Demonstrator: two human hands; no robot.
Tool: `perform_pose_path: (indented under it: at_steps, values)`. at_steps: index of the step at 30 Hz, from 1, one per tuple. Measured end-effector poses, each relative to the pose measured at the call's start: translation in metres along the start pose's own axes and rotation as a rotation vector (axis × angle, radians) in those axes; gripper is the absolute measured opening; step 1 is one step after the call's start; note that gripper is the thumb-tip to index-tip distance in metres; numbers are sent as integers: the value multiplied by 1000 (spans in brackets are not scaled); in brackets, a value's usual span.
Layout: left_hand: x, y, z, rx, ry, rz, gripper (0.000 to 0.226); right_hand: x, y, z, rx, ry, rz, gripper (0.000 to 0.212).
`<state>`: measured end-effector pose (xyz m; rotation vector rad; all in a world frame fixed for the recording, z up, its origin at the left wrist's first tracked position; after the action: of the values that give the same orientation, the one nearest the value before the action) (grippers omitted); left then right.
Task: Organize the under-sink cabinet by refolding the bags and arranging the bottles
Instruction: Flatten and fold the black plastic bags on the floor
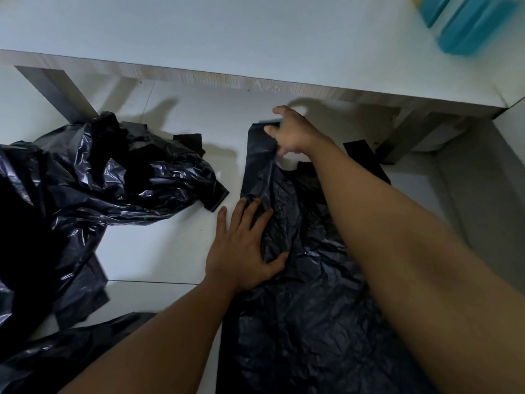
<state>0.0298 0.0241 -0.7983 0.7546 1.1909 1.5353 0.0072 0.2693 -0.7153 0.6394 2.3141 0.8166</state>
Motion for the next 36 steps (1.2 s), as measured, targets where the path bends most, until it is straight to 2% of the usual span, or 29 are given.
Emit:
perform_pose_path:
  at_steps: [3,4,6,7,8,9,11,13,15,17,20,21,23,25,26,28,31,36]
  values:
    - [0,1,1,7,2,-3,92,-9,6,8,-220,55,227,45]
    - [0,1,1,9,2,-5,93,-13,0,10,-219,127,226,40]
    - [0,1,0,13,6,-6,95,-19,-25,14,-305,222,41,35]
    - [0,0,-1,21,6,-7,96,-22,-39,19,-384,205,-54,37]
    - [0,0,-1,28,4,-4,97,-26,-46,25,-430,170,-67,39]
    - [-1,-1,-1,29,0,5,97,-29,-46,32,-429,147,9,39]
    - [-1,-1,-1,18,-9,28,98,-42,-29,46,-383,115,277,36]
    - [0,-1,-2,29,-7,29,98,-58,-6,77,-389,-17,417,35]
    - [0,-2,-2,42,-2,21,99,-75,14,118,-386,-204,377,39]
    - [0,-2,-2,27,-6,29,100,-91,25,151,-377,-331,255,45]
    - [1,-1,-2,22,-5,21,101,-107,27,170,-376,-293,152,54]
    - [1,-2,-2,29,-1,17,102,-111,26,170,-359,-253,184,54]
    - [1,-1,-1,39,3,12,103,-125,25,167,-288,-193,350,52]
    - [1,0,0,38,5,6,105,-147,19,163,-275,-197,505,46]
    - [1,0,0,37,8,0,107,-160,11,163,-303,-220,522,43]
    - [0,2,1,43,12,-32,112,-188,-15,164,-373,-266,451,39]
    - [-5,5,2,28,9,-78,121,-223,-53,170,-434,-267,286,52]
    - [-19,17,-4,75,12,-150,118,-251,-71,170,-482,-214,234,62]
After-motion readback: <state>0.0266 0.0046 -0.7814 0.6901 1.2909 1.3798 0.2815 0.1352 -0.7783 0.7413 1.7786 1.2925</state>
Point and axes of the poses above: each hand's wrist, its own x-axis towards the middle knuckle, its own y-axis out of the back of the hand, z = x × y, the point moved 3 cm from there along x, towards the middle knuckle, and after that the axes turned 9 degrees about -z, right-handed, at the moved point
